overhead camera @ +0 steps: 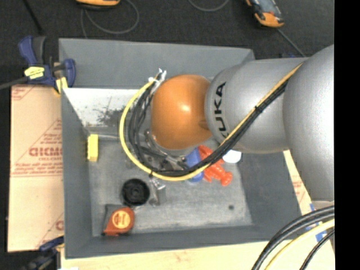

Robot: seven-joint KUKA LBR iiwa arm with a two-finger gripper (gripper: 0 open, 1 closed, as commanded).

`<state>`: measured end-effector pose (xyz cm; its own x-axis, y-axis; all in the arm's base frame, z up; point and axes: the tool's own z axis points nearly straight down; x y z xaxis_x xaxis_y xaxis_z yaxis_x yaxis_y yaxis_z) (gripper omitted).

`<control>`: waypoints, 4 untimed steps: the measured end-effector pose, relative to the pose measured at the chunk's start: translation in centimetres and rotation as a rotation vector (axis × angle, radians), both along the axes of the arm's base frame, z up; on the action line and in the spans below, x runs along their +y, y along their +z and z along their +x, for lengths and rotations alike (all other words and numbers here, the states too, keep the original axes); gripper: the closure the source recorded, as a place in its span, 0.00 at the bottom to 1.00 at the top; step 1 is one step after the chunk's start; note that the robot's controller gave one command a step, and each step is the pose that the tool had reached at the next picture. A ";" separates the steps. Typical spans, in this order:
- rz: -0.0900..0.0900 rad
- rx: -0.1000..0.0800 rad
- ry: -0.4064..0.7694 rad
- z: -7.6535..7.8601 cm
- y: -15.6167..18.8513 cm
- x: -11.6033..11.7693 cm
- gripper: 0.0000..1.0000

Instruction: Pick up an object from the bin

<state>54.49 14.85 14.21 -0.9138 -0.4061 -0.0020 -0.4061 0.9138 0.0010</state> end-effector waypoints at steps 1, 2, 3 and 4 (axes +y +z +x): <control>-0.002 -0.004 0.297 0.4 -4.8 0.6 0.00; 0.000 0.000 0.204 0.1 -7.1 -0.3 1.00; 0.000 0.000 0.203 0.1 -7.1 -0.3 1.00; 0.001 0.000 0.203 0.0 -6.9 -0.3 1.00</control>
Offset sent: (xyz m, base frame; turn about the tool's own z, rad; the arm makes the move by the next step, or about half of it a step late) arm -0.0001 -0.0030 -0.0721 -0.2058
